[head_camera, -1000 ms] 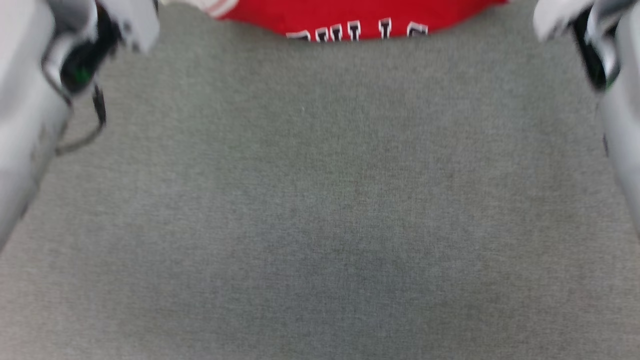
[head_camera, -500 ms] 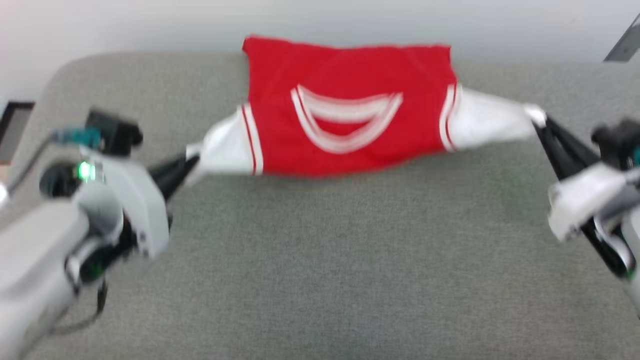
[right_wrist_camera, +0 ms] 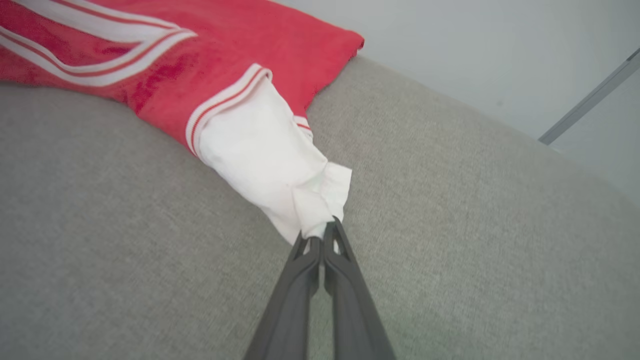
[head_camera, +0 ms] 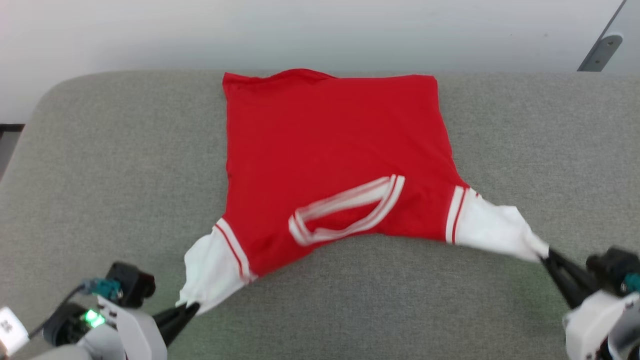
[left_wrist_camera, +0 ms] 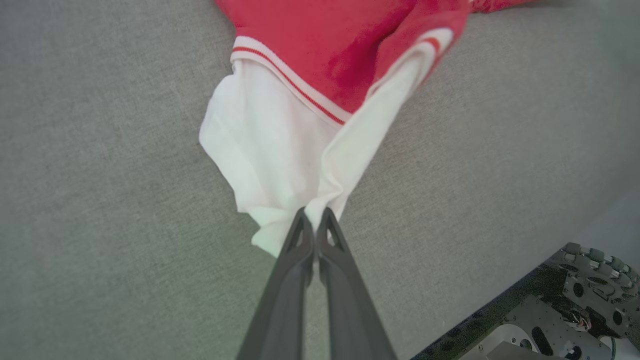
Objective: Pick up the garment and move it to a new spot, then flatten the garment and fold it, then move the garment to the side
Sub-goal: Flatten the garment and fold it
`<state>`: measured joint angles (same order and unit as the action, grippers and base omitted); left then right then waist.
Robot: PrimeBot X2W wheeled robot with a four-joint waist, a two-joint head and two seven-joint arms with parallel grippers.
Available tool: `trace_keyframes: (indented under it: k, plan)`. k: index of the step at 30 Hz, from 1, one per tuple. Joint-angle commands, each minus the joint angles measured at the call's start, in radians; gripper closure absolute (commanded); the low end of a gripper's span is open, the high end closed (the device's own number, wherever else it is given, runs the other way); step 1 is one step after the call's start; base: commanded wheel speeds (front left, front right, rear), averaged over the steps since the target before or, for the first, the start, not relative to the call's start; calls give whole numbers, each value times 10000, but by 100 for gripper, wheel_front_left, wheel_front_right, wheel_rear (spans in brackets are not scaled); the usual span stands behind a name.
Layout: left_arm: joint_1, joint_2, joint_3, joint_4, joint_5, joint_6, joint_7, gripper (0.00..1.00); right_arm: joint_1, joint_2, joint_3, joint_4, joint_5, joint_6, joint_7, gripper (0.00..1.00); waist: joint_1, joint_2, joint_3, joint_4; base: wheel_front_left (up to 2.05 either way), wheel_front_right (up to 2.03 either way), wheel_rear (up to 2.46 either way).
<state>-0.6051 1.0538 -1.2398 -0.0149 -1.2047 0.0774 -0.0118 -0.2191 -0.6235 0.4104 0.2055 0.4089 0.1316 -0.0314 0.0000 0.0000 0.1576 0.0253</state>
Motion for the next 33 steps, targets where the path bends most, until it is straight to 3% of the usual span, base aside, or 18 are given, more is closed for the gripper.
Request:
trace_keyframes:
  k: [1, 12, 21, 22, 23, 25, 26, 27, 33]
  plan:
    - [304, 21, -55, 38, -36, 73, -6, 100, 497, -13, -155, -190, 10, -18, 118, 100, 0, 0, 102, 5, 0, 0, 0]
    - [1163, -299, -167, 621, -400, 253, -152, 100, 2086, -15, -359, -683, 737, -19, 996, 100, 0, 0, 297, -16, 0, 0, 0]
    - [1494, -592, -127, 724, -667, 301, -448, 100, 2682, -111, -192, -348, 1780, -19, 2075, 100, 0, 0, 439, 16, 0, 0, 0]
    - [1481, -616, -109, 747, -672, 288, -474, 100, 2603, -52, -234, -236, 1830, -20, 2158, 96, 0, 0, 454, 21, 0, 0, 0]
    - [1438, -635, -97, 772, -599, 319, -512, 100, 2517, 37, -292, -98, 1879, -29, 2251, 70, 0, 0, 463, 30, 0, 0, 0]
    - [1371, -701, -48, 784, -567, 329, -615, 100, 2329, 215, -264, 132, 1893, -31, 2512, 51, 0, 0, 461, 57, 0, 0, 0]
    - [1355, -711, -34, 806, -568, 346, -647, 100, 2231, 372, -331, 276, 1952, -34, 2629, 13, 0, 0, 456, 62, 0, 0, 0]
    - [1332, -729, -23, 824, -546, 353, -661, 100, 2129, 462, -269, 373, 1917, -40, 2824, 0, 0, 0, 452, 69, 0, 0, 0]
    - [1346, -921, 19, 939, -665, 298, -735, 100, 1560, 931, 93, 729, 2059, -42, 3737, 0, 0, 0, 415, 109, 0, 0, 0]
